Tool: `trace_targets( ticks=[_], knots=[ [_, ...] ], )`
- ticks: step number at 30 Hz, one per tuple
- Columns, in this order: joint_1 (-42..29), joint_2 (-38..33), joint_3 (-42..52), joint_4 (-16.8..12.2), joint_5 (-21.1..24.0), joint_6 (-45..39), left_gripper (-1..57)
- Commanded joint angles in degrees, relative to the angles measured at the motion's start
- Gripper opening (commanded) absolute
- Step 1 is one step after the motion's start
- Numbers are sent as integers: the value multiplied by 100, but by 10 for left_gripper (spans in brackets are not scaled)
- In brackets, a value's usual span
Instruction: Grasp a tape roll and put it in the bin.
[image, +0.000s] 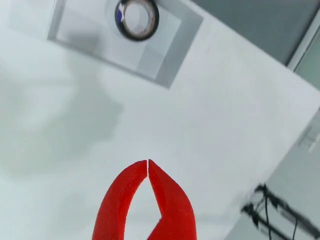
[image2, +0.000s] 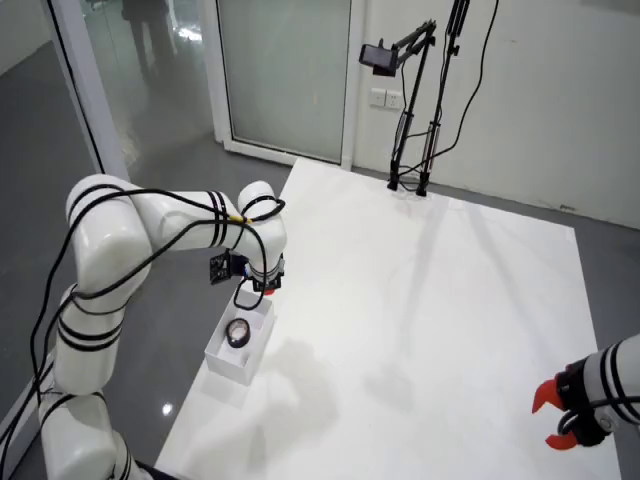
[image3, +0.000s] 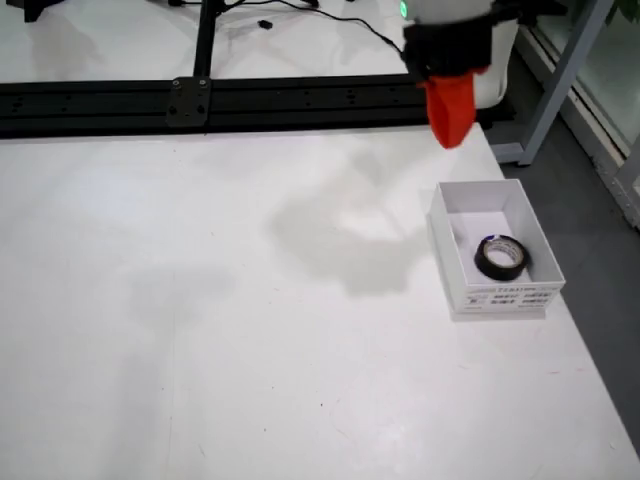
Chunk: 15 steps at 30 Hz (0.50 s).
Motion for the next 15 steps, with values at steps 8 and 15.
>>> trace_targets(
  ticks=[8,15],
  knots=[
    [-2279,-341,-977,-13,110,75,-6],
    [-2727,204,-1760,-338,224,84,-6]
  ],
)
